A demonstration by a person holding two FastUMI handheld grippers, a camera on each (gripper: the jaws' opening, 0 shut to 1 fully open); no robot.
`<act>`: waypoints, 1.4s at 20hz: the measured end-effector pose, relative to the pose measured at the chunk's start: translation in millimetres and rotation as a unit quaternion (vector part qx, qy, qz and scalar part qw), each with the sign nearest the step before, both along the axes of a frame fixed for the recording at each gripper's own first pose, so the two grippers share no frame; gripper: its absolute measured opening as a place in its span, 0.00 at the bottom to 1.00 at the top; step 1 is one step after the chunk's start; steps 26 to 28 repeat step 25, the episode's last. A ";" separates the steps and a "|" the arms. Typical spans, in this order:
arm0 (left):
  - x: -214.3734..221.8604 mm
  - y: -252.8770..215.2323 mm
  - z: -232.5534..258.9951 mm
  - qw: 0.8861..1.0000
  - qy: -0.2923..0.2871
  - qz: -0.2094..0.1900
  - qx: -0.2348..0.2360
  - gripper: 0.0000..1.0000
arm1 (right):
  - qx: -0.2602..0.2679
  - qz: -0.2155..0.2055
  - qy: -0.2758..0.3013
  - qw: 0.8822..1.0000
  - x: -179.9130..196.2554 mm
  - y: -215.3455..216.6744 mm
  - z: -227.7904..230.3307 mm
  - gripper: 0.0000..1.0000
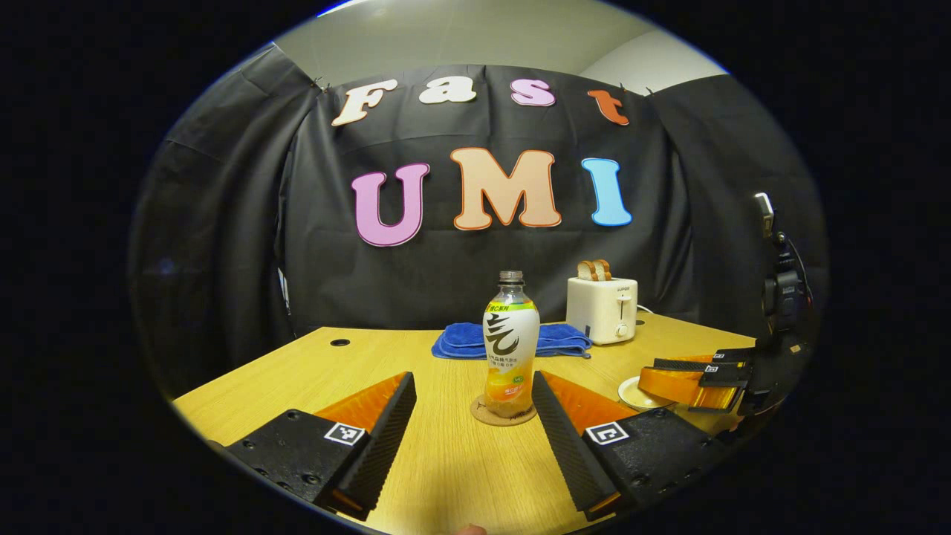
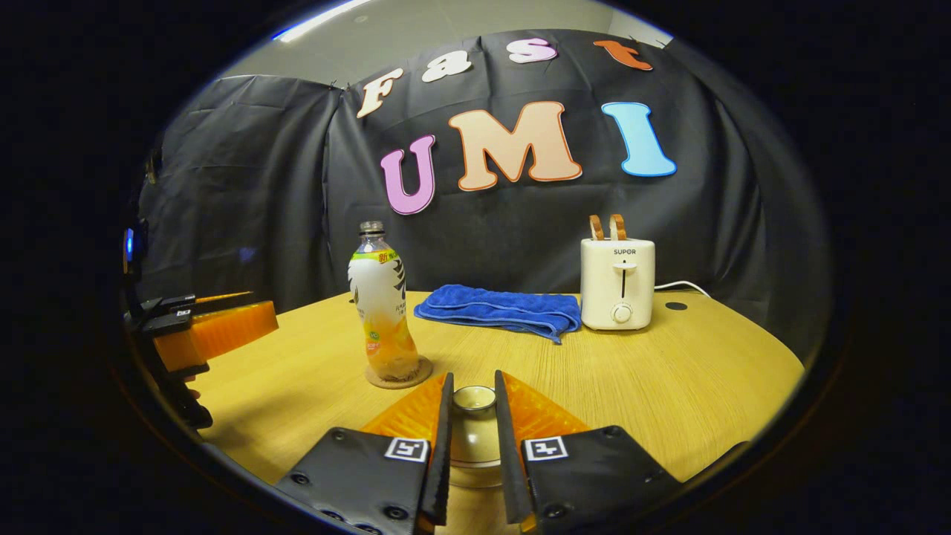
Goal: Open the teacup lid with one hand, grasp the water bottle and pour water into the teacup with the other hand; after pouring, place the water bottle on the coaster and then close the teacup lid.
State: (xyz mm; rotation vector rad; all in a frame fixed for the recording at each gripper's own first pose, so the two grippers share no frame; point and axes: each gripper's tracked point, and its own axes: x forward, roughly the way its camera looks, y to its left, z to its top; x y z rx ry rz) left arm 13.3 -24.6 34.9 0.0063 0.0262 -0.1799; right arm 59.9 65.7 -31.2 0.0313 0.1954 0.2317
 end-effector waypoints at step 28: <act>-64.8 -24.4 -23.6 1.000 -0.019 -0.005 -0.008 0.92 | -0.011 -0.096 -0.056 0.994 -83.9 -48.1 17.3 1.00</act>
